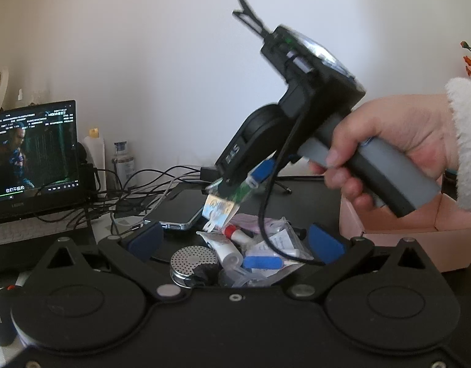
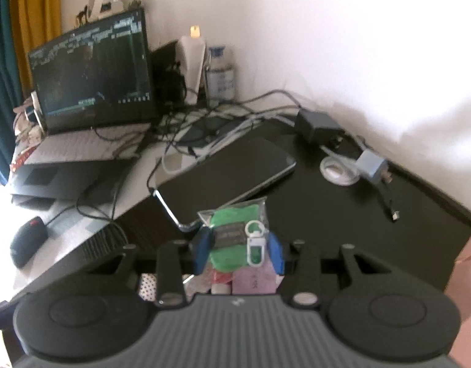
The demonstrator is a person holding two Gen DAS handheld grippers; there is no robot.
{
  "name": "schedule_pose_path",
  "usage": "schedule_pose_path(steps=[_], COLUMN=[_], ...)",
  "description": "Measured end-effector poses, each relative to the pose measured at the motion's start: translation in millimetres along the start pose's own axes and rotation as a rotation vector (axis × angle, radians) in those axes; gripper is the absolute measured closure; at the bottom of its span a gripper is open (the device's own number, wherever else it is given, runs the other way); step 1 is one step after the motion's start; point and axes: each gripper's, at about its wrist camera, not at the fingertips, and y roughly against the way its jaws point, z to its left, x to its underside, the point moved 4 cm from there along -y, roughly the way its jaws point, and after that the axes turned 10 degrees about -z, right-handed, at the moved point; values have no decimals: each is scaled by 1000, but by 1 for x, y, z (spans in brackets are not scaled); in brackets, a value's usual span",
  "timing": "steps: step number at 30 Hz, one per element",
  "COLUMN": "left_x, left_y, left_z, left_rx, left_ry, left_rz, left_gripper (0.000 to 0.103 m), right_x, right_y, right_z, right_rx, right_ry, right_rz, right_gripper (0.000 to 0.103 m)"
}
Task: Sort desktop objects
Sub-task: 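Lift the green packet with the right tool toward the pink box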
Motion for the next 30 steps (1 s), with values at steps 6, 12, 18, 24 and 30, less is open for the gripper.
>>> schedule_pose_path(steps=[6, 12, 18, 24, 30], left_x=[1, 1, 1, 2, 3], left_y=[1, 3, 3, 3, 1], left_z=[0, 0, -5, -12, -14], left_rx=[3, 6, 1, 14, 24], left_ry=[2, -12, -40, -84, -96], left_rz=[-1, -7, -2, -2, 10], left_gripper=[0, 0, 0, 0, 0], right_x=[-10, -17, -12, 12, 46], right_y=[38, 89, 151, 219, 256], right_z=[1, -5, -27, -52, -72], right_rx=[19, 54, 89, 101, 143], right_ry=[40, 75, 34, -29, -80], right_rz=[-90, -208, -321, -415, -431], right_gripper=[65, 65, 65, 65, 65])
